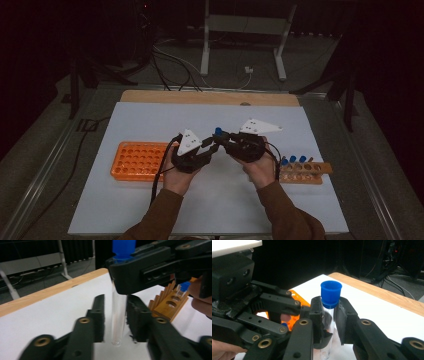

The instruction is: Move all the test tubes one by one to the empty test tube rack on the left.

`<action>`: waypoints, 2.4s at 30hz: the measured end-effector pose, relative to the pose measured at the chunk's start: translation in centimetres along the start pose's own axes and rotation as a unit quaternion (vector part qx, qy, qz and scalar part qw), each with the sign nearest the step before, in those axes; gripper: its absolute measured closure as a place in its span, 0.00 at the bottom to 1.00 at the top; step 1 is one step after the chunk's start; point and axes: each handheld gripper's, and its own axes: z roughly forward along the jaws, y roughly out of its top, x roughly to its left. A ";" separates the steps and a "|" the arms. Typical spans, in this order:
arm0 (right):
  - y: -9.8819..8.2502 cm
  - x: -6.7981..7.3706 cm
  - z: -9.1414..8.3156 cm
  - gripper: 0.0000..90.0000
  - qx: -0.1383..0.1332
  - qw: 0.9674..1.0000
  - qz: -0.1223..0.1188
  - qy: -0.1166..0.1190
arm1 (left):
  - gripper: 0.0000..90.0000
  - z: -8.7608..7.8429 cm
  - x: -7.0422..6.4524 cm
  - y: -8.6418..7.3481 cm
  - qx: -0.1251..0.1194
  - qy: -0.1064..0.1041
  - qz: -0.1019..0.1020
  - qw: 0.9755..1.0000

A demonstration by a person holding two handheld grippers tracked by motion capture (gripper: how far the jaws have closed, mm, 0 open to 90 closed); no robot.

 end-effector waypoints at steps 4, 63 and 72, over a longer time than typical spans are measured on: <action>0.0 0.2 0.1 0.85 0.000 1.000 -0.001 0.003 | 0.86 -0.1 0.1 -0.1 -0.002 -0.001 0.000 1.000; -4.0 -7.5 -9.2 0.00 0.002 0.990 0.053 -0.133 | 0.87 -6.7 6.0 -3.6 -0.016 0.057 -0.041 0.997; -4.9 -8.1 -10.7 0.00 -0.001 0.987 0.057 -0.148 | 0.87 -7.4 6.3 -4.6 -0.013 0.060 -0.045 0.997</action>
